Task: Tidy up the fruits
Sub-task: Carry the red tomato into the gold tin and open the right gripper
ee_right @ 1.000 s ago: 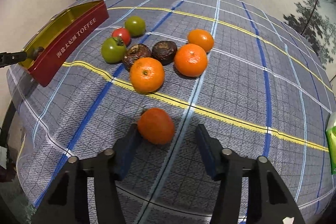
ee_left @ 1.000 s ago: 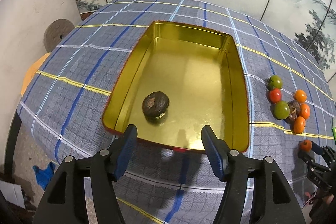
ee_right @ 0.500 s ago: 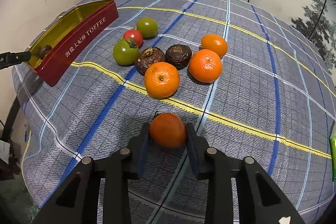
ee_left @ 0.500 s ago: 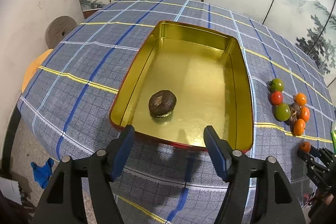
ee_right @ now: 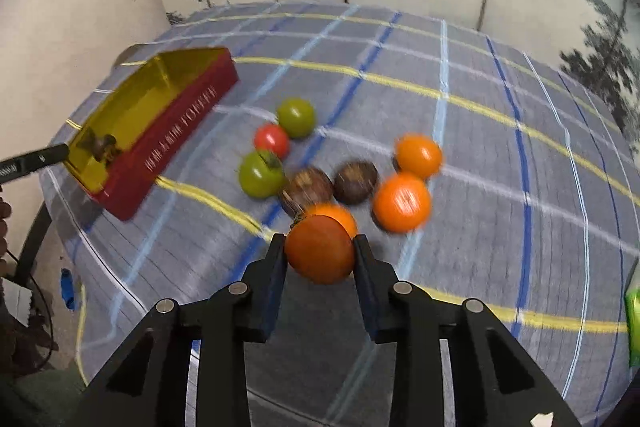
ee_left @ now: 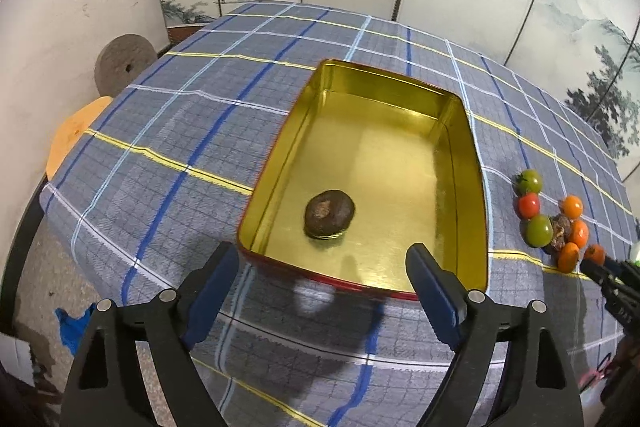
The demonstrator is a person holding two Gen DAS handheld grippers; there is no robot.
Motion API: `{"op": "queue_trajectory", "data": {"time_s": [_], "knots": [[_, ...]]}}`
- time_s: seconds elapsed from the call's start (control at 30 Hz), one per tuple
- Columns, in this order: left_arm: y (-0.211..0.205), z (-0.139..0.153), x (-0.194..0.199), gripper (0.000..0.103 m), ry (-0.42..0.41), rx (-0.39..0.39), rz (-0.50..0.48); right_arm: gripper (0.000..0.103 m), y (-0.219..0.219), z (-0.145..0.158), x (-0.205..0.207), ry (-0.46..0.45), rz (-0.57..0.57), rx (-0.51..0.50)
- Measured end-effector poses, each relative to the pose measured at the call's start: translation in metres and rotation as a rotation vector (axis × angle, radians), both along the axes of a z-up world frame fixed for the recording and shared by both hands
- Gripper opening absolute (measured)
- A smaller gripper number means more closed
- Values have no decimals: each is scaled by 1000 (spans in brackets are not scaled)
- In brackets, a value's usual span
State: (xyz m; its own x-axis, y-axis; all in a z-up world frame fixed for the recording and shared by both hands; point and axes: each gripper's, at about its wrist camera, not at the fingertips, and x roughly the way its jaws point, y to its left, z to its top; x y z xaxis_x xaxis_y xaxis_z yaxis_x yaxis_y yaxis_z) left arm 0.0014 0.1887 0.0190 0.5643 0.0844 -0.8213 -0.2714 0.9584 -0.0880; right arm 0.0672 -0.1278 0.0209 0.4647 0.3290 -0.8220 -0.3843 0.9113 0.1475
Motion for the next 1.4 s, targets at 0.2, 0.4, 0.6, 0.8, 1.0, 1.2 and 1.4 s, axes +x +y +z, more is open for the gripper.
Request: {"op": "queue_trajectory", "data": {"time_s": [0.2, 0.4, 0.6, 0.8, 1.0, 1.2, 1.4], "knots": [[12, -2, -3, 86, 5, -5, 29, 30, 40, 17, 10, -18, 89, 28], [29, 1, -7, 86, -5, -4, 70, 30, 89, 25, 21, -11, 194, 54], [51, 2, -14, 86, -6, 1, 133, 30, 140, 30, 31, 9, 290, 81], [70, -2, -21, 86, 6, 15, 186, 30, 182, 28, 38, 51, 354, 101], [80, -8, -25, 86, 22, 30, 215, 30, 220, 16, 45, 74, 408, 51], [88, -12, -27, 86, 33, 32, 231, 30, 242, -1, 48, 107, 440, -11], [94, -16, -27, 86, 39, 31, 243, 31, 249, -12, 48, 124, 452, -48]]}}
